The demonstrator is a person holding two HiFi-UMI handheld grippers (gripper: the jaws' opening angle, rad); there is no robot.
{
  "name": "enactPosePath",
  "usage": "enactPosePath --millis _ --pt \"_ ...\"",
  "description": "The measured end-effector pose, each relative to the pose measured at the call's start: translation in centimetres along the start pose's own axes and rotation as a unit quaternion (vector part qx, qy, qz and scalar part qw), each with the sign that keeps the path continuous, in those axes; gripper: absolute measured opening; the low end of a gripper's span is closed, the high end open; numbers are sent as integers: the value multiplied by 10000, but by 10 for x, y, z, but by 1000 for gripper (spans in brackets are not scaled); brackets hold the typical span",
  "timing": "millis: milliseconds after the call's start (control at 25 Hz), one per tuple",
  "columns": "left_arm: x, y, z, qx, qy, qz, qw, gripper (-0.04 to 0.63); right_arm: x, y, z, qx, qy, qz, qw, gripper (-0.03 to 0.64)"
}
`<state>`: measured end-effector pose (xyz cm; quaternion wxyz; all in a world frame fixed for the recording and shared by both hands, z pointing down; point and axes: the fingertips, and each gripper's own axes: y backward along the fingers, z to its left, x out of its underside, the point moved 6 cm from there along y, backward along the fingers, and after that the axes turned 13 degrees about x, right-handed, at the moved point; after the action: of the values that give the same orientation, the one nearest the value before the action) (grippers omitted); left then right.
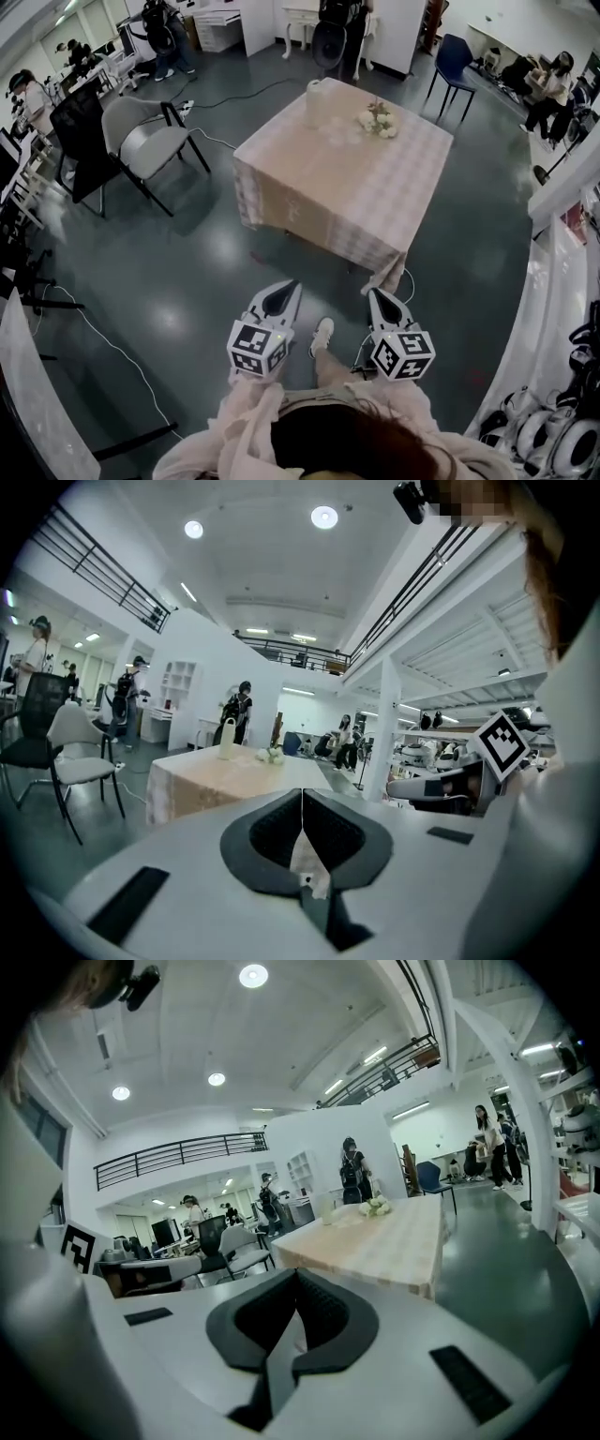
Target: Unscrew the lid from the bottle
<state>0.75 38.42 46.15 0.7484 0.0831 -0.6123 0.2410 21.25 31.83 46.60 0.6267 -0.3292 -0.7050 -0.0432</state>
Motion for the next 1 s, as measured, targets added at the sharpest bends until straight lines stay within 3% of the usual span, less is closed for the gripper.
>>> enactPosePath --millis 320,560,800,1000 --pt "-55 -103 99 -102 -103 -181 9997 28 -79 -145 -26 -230 172 -175 9994 13" --pt "-61 -143 139 -121 2 -143 9998 28 -104 -206 -32 -392 264 -160 9988 13" --pt "-68 -185 191 -92 151 -113 9998 28 -123 -256 -47 -194 133 -150 9996 13" --pt "-92 -238 244 67 39 -70 9999 28 -153 -305 -70 111 -42 -301 9995 13"
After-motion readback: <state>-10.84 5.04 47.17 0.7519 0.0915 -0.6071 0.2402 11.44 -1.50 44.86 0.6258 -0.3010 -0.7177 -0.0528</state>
